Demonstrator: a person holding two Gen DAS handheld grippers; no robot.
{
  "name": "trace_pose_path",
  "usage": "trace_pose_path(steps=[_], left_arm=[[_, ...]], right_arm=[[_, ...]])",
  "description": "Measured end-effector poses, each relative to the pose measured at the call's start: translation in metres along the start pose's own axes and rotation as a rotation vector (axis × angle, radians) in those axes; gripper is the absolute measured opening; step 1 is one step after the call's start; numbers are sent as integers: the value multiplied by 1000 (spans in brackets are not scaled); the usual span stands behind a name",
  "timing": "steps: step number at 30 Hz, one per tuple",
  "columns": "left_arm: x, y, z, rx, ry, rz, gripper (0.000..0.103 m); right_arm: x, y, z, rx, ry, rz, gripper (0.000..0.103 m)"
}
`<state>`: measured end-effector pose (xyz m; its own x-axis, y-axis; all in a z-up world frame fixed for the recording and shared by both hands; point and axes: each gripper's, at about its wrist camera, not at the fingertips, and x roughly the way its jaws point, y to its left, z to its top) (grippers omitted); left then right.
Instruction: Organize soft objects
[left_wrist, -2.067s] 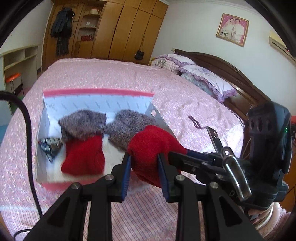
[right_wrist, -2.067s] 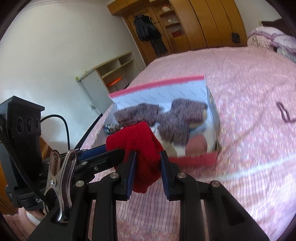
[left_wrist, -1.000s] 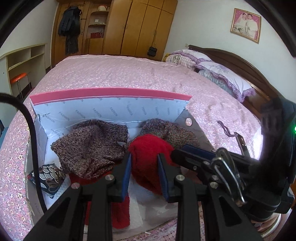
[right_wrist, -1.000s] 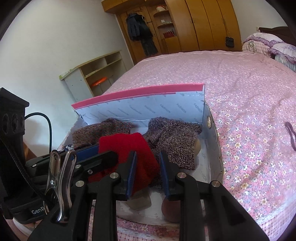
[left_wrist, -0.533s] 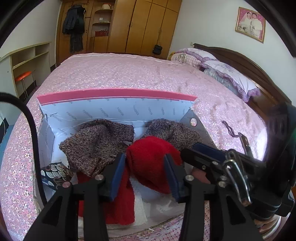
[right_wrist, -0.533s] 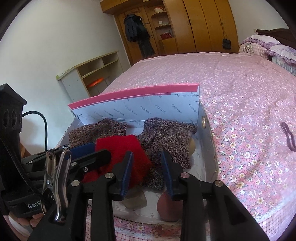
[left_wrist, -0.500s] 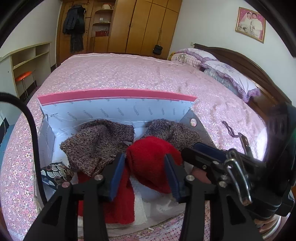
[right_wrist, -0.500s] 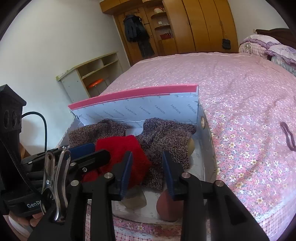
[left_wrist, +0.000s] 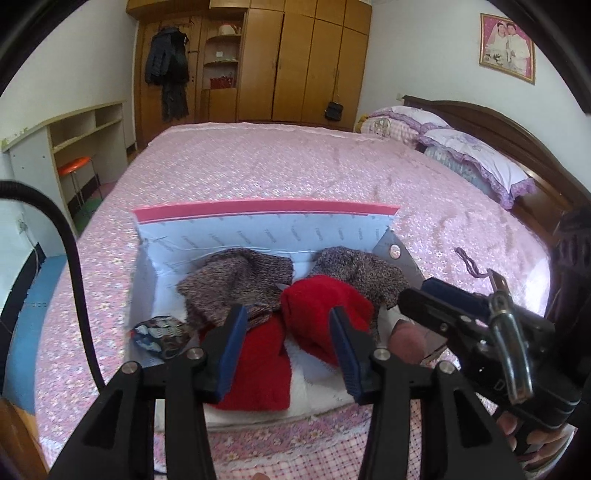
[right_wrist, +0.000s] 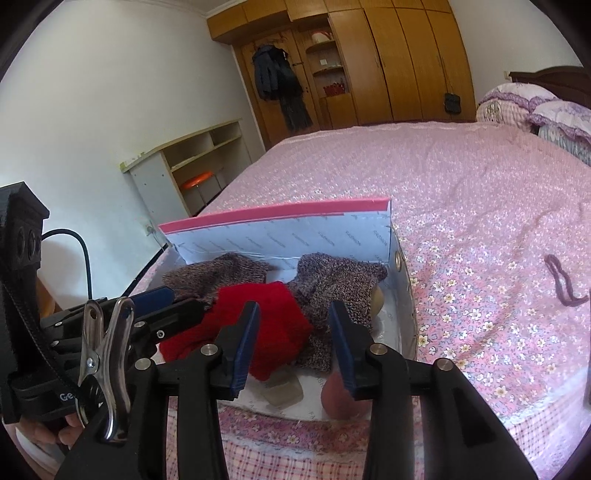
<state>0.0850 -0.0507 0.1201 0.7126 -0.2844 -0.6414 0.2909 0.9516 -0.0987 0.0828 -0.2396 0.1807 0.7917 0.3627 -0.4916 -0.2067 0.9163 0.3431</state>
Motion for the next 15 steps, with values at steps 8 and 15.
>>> trace_pose_path(steps=[8, 15], left_arm=[[-27, 5, -10, -37, -4, 19, 49], [-54, 8, -26, -83, -7, 6, 49]], right_arm=[[-26, 18, -7, -27, -29, 11, 40], [-45, 32, -21, -37, -33, 38, 40]])
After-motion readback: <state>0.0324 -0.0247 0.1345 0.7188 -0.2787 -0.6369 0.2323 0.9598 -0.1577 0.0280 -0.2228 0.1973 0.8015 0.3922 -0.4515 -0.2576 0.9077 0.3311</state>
